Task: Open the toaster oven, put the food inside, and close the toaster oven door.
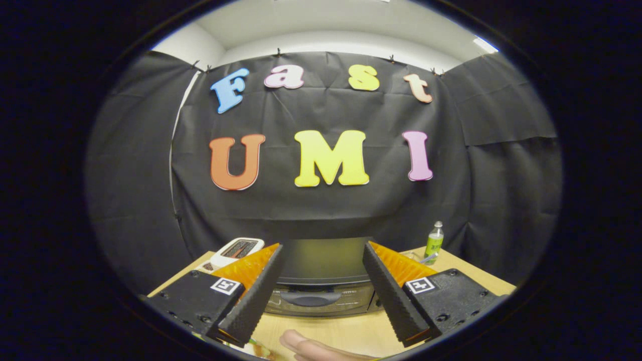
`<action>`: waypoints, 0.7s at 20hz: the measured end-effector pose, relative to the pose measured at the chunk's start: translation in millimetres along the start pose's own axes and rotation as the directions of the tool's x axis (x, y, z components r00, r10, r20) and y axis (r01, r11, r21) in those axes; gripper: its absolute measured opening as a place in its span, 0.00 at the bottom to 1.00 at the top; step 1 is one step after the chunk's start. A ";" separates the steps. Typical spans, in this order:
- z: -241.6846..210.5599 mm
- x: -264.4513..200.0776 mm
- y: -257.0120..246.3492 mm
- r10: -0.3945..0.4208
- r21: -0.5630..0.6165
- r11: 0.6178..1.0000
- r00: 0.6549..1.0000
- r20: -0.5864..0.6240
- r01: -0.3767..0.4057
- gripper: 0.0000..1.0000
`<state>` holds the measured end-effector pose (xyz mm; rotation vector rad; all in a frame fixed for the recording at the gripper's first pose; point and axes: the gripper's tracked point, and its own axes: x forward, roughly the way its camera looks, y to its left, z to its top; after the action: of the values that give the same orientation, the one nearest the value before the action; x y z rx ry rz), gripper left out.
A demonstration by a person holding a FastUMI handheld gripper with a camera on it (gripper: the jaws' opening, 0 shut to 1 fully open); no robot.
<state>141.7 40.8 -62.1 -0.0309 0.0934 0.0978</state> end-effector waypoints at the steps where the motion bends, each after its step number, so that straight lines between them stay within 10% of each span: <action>1: -8.9 13.5 4.7 0.009 -0.001 1.000 1.000 -0.025 -0.009 1.00; 14: -107.3 76.3 8.3 -0.027 -0.002 1.000 0.949 -0.313 0.028 1.00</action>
<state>206.6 52.6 -176.3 -0.0450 0.4112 0.0639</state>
